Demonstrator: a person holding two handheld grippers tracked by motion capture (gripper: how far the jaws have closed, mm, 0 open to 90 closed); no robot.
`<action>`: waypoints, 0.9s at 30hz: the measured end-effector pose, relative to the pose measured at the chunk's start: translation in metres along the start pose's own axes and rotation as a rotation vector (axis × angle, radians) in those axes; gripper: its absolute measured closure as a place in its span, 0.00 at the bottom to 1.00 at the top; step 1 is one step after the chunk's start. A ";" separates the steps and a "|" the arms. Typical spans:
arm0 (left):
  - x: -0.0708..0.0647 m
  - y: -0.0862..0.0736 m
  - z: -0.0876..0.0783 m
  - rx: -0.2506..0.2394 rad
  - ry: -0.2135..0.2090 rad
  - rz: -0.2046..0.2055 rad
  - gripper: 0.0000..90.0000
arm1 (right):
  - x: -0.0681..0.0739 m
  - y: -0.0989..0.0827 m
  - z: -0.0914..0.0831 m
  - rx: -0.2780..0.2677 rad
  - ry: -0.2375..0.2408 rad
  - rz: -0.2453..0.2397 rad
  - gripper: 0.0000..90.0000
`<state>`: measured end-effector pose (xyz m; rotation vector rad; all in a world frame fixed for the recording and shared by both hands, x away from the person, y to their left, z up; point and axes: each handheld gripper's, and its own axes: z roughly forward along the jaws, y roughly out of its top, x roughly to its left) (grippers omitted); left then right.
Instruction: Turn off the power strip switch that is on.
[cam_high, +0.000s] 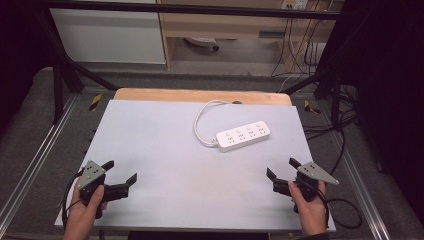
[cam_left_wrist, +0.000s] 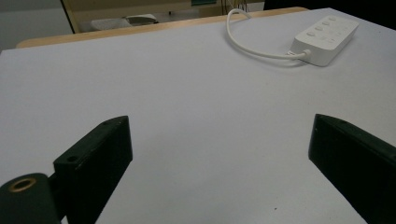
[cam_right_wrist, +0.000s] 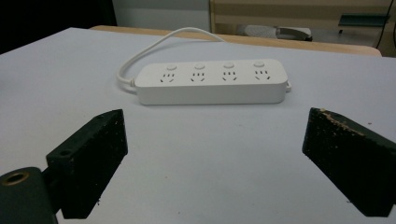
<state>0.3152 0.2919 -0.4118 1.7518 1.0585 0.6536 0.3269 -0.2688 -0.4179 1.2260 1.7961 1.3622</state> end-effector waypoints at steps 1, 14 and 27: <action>0.000 0.000 0.000 0.000 -0.001 0.000 0.07 | 0.001 0.002 -0.001 -0.002 0.007 -0.003 0.07; -0.001 -0.001 0.001 0.006 -0.004 0.000 0.07 | 0.009 0.031 -0.003 -0.033 0.037 -0.045 0.05; 0.000 -0.001 0.002 0.015 -0.001 0.000 0.07 | 0.004 0.074 0.012 -0.061 0.029 -0.054 0.04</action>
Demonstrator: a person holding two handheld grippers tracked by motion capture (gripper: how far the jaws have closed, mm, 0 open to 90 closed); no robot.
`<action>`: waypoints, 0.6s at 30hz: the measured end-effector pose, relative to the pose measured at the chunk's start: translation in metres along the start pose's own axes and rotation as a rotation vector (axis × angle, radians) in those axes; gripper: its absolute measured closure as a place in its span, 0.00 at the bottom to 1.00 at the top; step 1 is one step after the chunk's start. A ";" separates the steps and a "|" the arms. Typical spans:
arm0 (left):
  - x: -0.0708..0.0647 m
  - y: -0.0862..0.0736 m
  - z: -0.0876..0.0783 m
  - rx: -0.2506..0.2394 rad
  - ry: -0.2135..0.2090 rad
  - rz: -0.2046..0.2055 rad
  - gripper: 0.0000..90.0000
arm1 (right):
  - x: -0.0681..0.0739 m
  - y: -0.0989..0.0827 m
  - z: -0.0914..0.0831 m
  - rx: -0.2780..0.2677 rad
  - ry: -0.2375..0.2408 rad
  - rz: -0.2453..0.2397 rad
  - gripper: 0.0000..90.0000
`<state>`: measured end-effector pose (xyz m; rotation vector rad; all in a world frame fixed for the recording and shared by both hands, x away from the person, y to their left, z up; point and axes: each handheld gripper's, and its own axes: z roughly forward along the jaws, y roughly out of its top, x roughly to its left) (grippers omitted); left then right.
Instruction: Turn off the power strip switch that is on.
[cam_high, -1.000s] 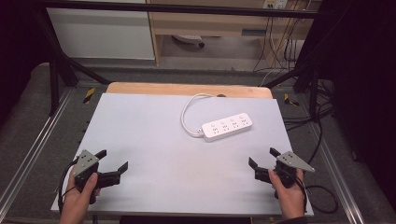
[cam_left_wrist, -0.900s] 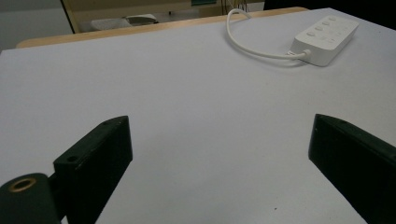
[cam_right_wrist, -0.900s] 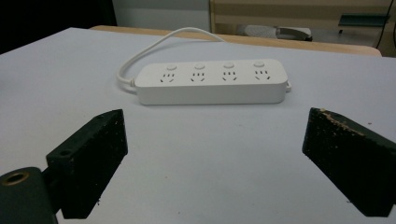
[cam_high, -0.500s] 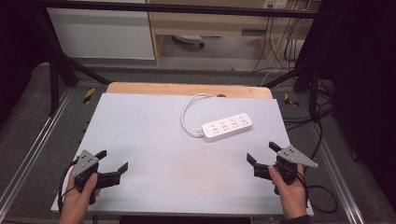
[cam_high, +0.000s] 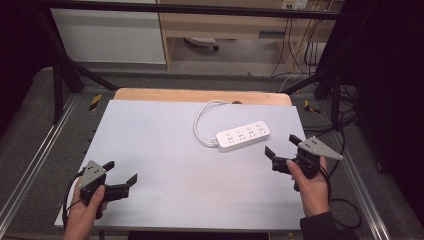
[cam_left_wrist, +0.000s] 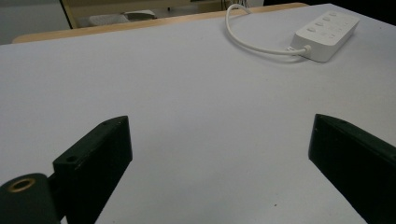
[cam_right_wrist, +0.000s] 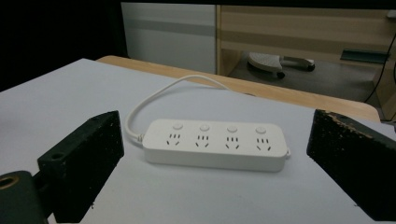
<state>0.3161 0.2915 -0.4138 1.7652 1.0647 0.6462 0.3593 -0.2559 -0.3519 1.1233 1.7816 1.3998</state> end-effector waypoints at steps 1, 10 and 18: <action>0.000 0.000 0.000 0.004 -0.002 0.003 0.07 | 0.000 0.004 0.002 -0.003 0.000 -0.003 0.04; -0.001 0.000 0.000 0.003 -0.002 -0.001 0.07 | -0.006 0.033 0.022 -0.011 0.011 -0.019 0.03; -0.001 0.000 0.001 0.012 -0.004 0.003 0.07 | -0.013 0.053 0.042 -0.017 -0.004 -0.024 0.04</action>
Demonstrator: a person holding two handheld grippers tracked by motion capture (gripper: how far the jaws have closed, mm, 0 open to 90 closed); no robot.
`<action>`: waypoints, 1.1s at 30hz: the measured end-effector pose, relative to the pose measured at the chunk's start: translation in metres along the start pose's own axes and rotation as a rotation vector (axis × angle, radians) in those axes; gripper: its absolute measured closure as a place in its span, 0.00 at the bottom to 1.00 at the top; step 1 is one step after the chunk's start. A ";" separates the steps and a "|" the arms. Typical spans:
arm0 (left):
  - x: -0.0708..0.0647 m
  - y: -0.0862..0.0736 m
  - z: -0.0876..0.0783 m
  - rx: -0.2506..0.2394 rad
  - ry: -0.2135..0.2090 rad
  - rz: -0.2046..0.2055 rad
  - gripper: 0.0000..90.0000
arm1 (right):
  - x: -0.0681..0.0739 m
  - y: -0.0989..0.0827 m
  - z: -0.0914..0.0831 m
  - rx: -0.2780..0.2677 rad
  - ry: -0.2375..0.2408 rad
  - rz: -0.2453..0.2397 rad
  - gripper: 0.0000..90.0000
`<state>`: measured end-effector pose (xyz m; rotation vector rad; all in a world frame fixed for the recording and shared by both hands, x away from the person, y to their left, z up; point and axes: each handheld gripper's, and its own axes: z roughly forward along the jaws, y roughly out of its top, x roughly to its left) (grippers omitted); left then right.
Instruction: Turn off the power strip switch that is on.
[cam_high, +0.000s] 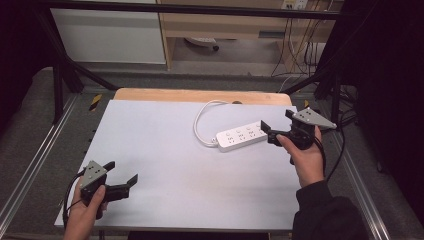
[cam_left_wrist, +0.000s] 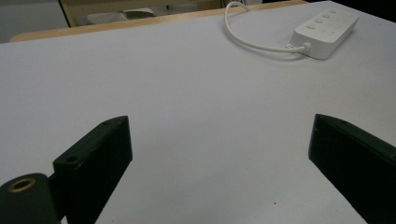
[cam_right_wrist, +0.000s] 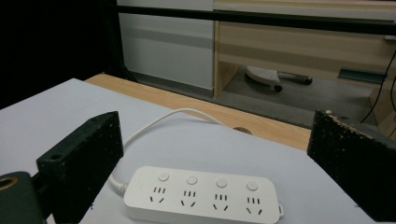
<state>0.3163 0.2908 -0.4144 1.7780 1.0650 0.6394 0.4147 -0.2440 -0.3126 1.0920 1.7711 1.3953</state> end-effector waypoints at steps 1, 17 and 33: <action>0.000 0.000 0.000 0.003 0.001 0.002 0.07 | -0.001 0.002 0.003 0.001 0.001 0.005 0.04; 0.000 -0.001 0.002 0.022 0.005 0.007 0.07 | -0.024 0.006 0.039 -0.013 -0.011 0.127 0.07; 0.000 -0.001 0.004 0.031 0.002 0.008 0.07 | -0.031 -0.001 0.062 0.022 -0.093 0.106 0.26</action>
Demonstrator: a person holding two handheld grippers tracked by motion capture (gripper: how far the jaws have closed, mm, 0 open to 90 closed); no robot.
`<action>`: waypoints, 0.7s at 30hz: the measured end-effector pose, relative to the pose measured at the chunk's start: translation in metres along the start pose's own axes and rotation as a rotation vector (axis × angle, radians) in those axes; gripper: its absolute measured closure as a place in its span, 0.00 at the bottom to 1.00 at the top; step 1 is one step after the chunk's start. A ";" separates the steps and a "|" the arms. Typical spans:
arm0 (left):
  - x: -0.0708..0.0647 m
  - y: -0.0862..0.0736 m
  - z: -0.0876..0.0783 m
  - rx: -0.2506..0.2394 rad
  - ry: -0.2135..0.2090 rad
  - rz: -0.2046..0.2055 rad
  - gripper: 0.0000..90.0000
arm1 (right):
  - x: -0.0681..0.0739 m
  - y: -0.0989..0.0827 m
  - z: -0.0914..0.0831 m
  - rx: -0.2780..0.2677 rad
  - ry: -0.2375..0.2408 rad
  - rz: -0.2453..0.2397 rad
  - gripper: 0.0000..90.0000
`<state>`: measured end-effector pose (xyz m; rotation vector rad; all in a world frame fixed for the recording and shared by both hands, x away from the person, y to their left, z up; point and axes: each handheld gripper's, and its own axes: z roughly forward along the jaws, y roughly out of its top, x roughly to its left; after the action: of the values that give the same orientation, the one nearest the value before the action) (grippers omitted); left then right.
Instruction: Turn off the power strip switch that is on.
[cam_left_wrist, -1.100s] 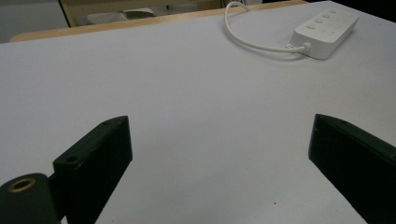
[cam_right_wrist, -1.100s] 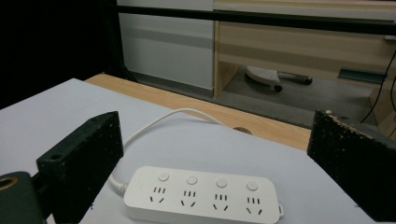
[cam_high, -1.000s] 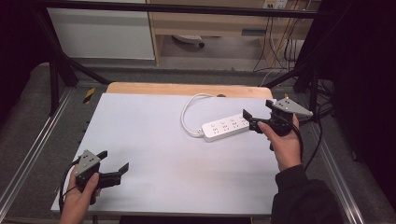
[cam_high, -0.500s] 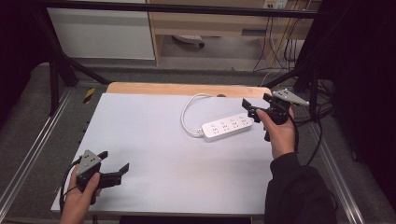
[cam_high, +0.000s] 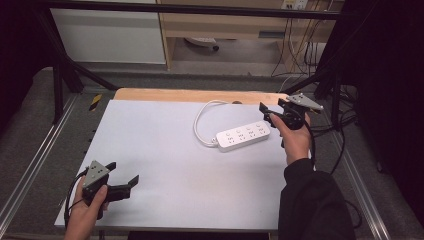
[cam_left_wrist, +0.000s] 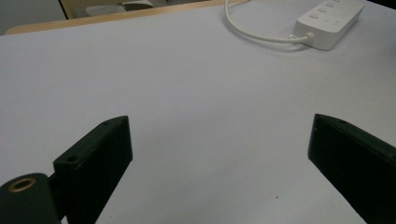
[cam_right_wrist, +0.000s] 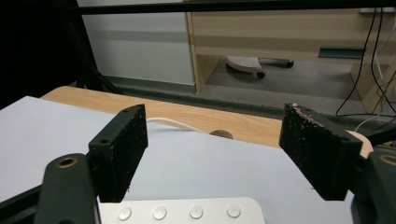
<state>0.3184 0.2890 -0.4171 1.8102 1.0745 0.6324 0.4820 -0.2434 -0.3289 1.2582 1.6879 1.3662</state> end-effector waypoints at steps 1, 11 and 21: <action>0.000 0.000 0.000 0.000 0.000 0.000 0.07 | 0.000 0.000 0.001 0.006 0.001 0.001 0.26; 0.000 0.000 0.000 -0.005 -0.005 -0.002 0.07 | 0.006 -0.010 0.019 0.076 0.042 0.015 0.35; 0.000 0.000 0.000 -0.005 -0.013 0.002 0.07 | 0.013 -0.016 0.033 0.093 0.030 -0.015 0.54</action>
<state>0.3184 0.2885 -0.4169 1.8095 1.0618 0.6237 0.5021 -0.2193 -0.3520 1.2798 1.7963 1.3169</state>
